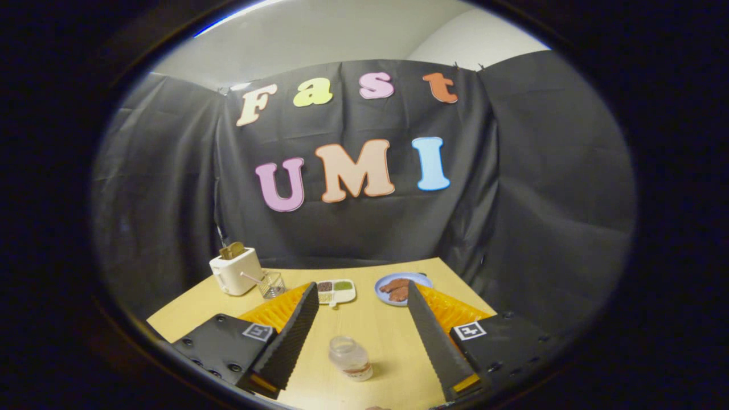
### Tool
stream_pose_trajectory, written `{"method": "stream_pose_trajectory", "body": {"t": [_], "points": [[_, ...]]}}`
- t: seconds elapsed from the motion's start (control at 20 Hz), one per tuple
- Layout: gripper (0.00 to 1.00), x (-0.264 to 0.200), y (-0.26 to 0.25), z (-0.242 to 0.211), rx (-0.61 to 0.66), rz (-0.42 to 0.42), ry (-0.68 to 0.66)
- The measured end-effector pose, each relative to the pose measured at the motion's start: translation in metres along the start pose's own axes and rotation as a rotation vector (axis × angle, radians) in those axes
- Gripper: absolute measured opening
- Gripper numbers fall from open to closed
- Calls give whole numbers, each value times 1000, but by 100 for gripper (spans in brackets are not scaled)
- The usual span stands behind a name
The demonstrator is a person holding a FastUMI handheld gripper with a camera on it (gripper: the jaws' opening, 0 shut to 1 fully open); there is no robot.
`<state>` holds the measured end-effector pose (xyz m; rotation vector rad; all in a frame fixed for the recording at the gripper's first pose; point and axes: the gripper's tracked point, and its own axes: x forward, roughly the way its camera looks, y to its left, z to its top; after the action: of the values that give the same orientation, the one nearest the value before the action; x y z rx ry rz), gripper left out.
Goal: Take the bottle from table, then pour the juice into the cup, finally place the bottle on the coaster
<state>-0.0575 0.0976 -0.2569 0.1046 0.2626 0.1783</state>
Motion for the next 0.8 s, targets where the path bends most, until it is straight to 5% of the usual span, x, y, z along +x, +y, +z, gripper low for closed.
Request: {"method": "stream_pose_trajectory", "body": {"t": [0.8], "points": [[97,35,15,-187,-36,81,343]]}}
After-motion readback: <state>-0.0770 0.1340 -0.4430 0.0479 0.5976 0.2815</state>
